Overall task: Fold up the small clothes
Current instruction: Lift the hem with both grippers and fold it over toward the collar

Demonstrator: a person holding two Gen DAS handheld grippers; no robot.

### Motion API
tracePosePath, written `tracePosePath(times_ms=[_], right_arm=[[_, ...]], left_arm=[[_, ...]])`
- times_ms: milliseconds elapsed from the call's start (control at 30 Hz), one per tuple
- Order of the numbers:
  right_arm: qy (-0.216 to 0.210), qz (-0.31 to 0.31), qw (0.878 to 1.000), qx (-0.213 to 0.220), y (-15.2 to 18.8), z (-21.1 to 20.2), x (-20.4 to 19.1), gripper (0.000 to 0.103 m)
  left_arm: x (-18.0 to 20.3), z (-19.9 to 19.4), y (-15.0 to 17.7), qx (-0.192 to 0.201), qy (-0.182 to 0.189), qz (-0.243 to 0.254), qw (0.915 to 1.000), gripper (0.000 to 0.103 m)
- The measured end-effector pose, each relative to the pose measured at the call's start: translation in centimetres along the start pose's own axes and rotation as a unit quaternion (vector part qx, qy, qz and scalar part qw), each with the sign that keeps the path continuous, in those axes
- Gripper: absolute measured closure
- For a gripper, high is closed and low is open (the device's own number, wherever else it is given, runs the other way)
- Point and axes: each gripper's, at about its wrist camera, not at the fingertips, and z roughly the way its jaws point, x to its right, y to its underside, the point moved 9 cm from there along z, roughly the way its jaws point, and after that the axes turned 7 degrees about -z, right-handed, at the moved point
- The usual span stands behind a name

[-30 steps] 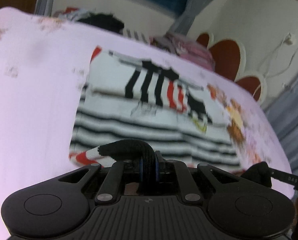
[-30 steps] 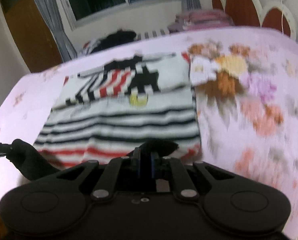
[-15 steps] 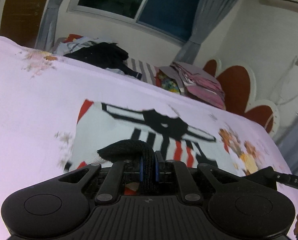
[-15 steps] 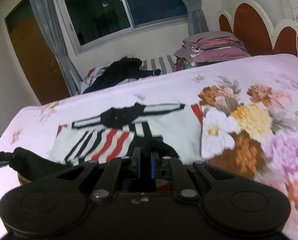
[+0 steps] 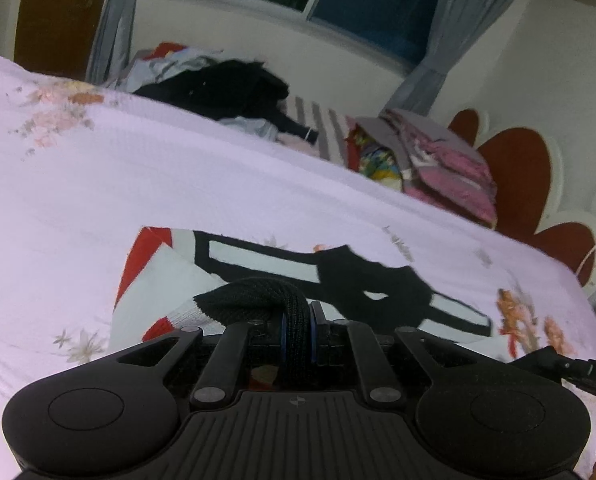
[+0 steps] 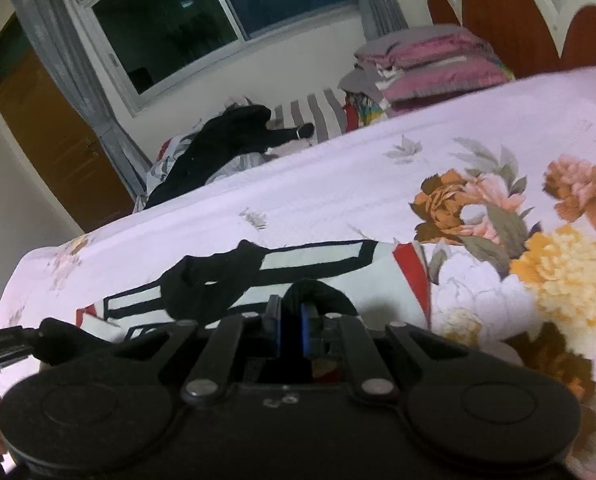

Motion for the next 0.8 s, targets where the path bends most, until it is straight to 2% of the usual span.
tracePosePath(times_ms=[167, 567, 767, 800], right_arm=[[-0.001, 0.022, 1.000, -0.021, 0.2, 2.9, 1.2, 0.094], [-0.001, 0.065, 0.997, -0.037, -0.4, 7.0, 2.9, 0.091], [-0.002, 0.073, 0.997, -0.027, -0.9, 7.4, 3.4, 0.081], [0.004, 0.070, 0.997, -0.018, -1.2, 7.2, 3.6, 0.067]], left_arm=[[-0.9, 2.5, -0.2, -0.013, -0.023, -0.011, 0.9996, 0.093], [-2.0, 6.0, -1.4, -0.018, -0.064, -0.023, 0.9975, 0.093], [-2.1, 6.9, -1.2, -0.032, -0.070, -0.023, 0.9968, 0.091], [-2.2, 6.9, -1.3, -0.034, -0.066, -0.026, 0.9969, 0.091]])
